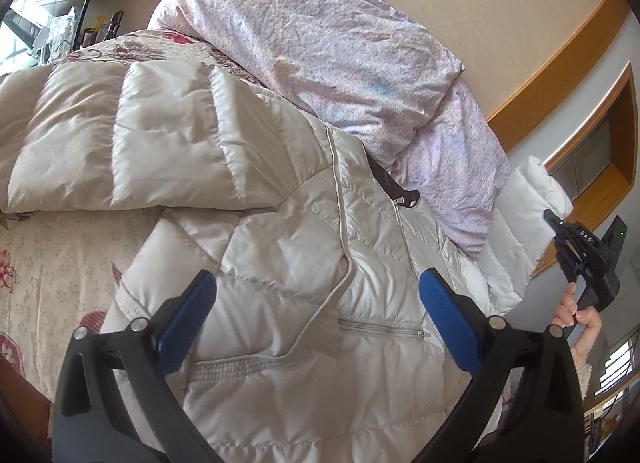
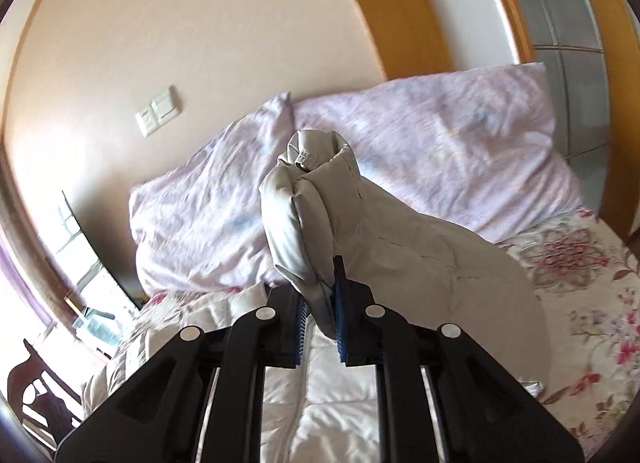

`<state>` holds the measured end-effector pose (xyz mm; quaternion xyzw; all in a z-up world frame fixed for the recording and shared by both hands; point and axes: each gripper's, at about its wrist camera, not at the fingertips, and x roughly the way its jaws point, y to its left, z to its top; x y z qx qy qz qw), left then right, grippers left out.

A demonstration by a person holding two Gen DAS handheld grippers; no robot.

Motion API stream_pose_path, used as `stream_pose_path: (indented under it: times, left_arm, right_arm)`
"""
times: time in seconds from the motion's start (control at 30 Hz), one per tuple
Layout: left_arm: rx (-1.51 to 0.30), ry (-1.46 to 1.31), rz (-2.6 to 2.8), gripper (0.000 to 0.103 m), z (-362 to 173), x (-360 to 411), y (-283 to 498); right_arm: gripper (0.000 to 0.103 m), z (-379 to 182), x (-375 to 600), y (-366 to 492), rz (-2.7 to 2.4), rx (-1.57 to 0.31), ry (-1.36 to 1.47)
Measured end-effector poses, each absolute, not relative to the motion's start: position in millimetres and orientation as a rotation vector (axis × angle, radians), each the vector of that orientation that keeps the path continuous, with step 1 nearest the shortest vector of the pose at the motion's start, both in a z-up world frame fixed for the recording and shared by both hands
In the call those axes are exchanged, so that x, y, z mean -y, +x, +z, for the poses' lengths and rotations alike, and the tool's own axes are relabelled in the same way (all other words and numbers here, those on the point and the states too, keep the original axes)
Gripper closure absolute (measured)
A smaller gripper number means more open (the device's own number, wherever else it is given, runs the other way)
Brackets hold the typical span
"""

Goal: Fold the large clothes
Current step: 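Carry the held sleeve across the jacket body with the right gripper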

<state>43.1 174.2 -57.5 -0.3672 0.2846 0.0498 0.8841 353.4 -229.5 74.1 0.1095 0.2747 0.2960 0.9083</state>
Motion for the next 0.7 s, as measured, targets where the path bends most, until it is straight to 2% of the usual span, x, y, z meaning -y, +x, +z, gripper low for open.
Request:
stream_pose_path:
  times: [0.37, 0.7]
  left_arm:
    - [-0.512, -0.679, 0.318, 0.002, -49.1, -201.8, 10.7]
    - [-0.536, -0.669, 0.311, 0.002, -52.9, -204.5, 10.6]
  right_arm:
    - [0.090, -24.0, 86.6, 325.2, 0.761, -0.817, -0.030]
    - [0.088, -73.9, 51.8, 318.2, 0.716, -0.923, -0.209]
